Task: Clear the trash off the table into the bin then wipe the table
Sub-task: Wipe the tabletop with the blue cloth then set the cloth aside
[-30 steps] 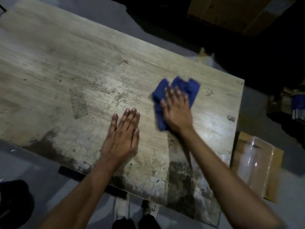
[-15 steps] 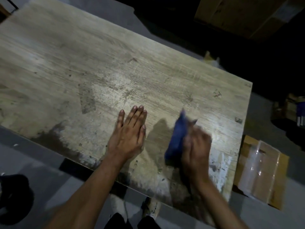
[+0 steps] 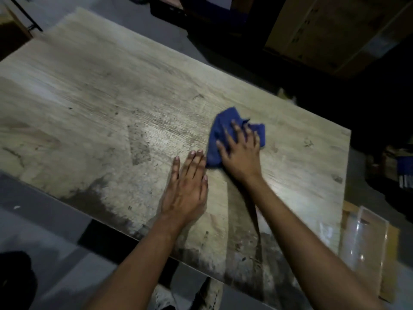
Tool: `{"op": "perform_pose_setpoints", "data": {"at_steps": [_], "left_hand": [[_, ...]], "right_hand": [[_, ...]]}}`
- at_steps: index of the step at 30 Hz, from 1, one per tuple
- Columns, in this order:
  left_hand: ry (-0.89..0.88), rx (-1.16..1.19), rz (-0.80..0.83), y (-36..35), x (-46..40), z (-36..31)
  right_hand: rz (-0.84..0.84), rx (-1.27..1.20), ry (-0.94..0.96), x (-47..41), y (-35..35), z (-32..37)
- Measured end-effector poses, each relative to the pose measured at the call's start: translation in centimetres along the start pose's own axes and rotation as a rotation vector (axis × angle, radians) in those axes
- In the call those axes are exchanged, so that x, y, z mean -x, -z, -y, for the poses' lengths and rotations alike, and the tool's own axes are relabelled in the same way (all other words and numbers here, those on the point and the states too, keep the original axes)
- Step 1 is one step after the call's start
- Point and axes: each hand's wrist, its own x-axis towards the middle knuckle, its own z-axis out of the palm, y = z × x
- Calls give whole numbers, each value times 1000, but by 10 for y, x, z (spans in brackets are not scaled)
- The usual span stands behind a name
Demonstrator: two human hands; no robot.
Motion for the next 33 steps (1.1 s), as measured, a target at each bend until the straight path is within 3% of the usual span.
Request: {"op": "perform_pose_setpoints", "data": {"at_steps": [3, 7, 11, 13, 17, 20, 22, 25, 29, 33], "left_hand": [[36, -26, -21, 5, -6, 31], [38, 26, -42, 12, -9, 49], [-19, 41, -45, 15, -9, 51], [-78, 17, -44, 19, -9, 60], [-49, 11, -15, 29, -15, 85], [-40, 18, -28, 35, -23, 103], [-45, 8, -44, 41, -25, 119], [-28, -24, -73, 49, -28, 148], [43, -42, -143, 53, -36, 182], [75, 6, -157, 62, -41, 197]], "right_hand": [[-55, -25, 141, 101, -5, 51], [28, -89, 329, 236, -20, 84], [-65, -122, 532, 263, -14, 60], [-180, -264, 410, 227, 8, 30], [-324, -430, -177, 81, 52, -39], [-186, -342, -296, -36, 37, -69], [-51, -167, -258, -82, 14, -49], [13, -66, -79, -87, -17, 38], [22, -23, 238, 8, -38, 168], [57, -73, 475, 127, -41, 206]]}}
